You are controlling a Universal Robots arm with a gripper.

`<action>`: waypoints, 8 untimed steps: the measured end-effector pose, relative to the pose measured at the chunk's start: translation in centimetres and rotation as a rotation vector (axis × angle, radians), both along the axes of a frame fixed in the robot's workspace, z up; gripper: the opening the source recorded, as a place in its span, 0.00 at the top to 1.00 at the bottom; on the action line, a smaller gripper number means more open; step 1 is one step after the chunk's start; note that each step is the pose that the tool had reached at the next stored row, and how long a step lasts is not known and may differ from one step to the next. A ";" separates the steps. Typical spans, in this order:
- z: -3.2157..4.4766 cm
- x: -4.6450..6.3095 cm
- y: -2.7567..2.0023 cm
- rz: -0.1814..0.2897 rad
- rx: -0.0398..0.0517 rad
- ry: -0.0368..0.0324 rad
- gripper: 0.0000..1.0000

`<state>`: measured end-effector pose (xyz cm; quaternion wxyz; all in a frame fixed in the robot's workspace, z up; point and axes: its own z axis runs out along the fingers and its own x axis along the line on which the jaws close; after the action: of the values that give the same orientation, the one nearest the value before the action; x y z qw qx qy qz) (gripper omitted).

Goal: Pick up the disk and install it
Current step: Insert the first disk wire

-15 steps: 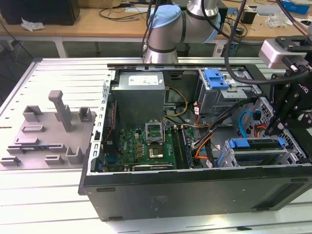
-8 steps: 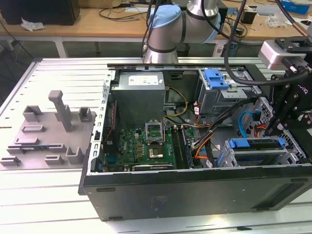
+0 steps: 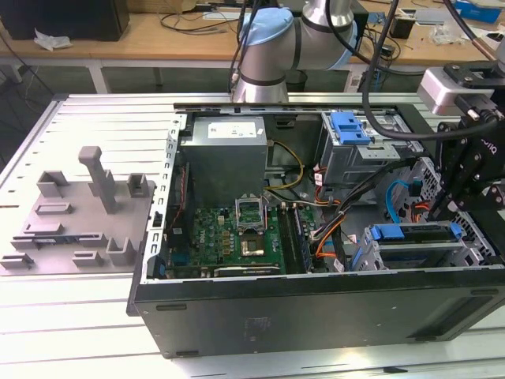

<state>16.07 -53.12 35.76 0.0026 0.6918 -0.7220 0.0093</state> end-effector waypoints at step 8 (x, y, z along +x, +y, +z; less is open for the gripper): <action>-0.18 0.0 0.00 0.000 -0.0001 0.0000 0.83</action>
<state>16.07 -53.12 35.58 0.0026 0.6918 -0.7220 0.0093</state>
